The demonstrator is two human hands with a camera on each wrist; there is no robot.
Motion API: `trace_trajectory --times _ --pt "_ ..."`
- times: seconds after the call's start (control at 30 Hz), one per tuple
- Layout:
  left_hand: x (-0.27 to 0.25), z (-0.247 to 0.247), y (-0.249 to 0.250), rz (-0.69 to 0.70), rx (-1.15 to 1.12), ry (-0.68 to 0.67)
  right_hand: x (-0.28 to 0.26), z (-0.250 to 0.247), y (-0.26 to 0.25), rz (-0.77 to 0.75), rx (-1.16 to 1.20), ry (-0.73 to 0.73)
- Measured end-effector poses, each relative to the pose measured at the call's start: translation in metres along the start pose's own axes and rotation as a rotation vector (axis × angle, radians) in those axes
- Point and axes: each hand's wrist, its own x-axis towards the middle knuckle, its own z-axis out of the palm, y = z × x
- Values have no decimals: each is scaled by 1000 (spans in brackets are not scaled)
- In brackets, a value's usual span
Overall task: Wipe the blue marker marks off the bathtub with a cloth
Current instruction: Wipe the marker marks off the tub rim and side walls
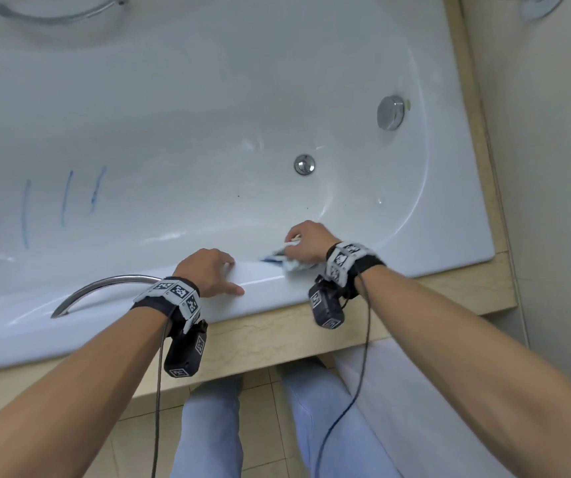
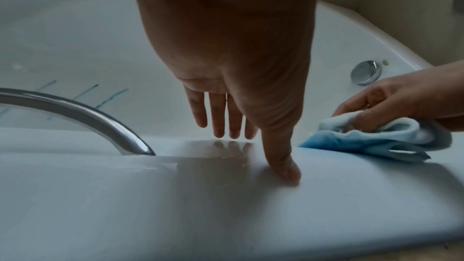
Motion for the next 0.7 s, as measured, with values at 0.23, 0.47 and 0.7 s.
trace_trajectory --times 0.23,0.47,0.7 --pt "10 7 1 8 -7 21 17 -45 73 289 -393 -3" --pt "-6 14 -3 24 105 96 10 19 -2 95 -193 23" --pt "-39 1 -91 -127 27 355 21 106 -126 -99 -99 109"
